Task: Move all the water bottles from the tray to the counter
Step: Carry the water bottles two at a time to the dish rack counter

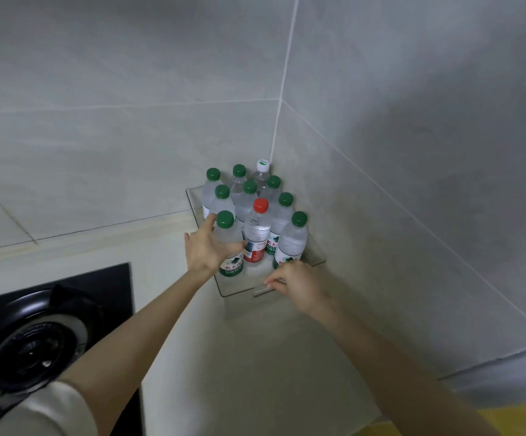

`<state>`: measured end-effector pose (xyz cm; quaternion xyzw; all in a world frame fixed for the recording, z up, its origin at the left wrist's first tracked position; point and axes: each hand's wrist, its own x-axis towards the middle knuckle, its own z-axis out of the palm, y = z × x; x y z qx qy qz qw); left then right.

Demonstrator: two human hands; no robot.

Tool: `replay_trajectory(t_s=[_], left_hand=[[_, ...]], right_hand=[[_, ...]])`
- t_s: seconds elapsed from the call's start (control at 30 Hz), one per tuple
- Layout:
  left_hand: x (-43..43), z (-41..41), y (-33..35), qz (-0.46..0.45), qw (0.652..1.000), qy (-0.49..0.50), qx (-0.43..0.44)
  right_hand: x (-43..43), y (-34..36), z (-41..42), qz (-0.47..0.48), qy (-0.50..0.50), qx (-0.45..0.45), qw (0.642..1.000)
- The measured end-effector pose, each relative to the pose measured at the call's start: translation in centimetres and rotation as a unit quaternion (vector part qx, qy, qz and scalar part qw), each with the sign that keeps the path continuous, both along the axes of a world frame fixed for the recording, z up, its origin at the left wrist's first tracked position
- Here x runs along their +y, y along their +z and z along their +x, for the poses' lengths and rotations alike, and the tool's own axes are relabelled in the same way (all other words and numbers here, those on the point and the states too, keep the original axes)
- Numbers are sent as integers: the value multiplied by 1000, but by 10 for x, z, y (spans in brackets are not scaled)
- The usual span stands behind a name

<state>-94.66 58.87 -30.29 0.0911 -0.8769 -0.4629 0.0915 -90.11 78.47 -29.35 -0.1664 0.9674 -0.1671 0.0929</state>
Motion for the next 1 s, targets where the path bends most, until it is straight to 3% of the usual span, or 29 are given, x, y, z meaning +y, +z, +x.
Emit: replay_trajectory(t_s=[0.2,0.33,0.5,0.67,0.83,1.0], left_hand=[[-17,19,49,54,995,1,80],[-39,37,67,80,991,43,99],[-67,65,85,165,974,111,109],[-91,92,90,101,984,98,108],[-103,114,49,71,987,135,42],[-98,128,11,-11,994,109,-15]], right_hand=[[-6,12,-1,62,7,-26,998],[-15,26,-7,-11,20,-81,996],[-29,34,-10,-71,26,-65,995],[-47,40,-7,-101,28,-51,993],[-66,39,-1,-107,54,-41,992],[-70,33,4,-91,67,-44,993]])
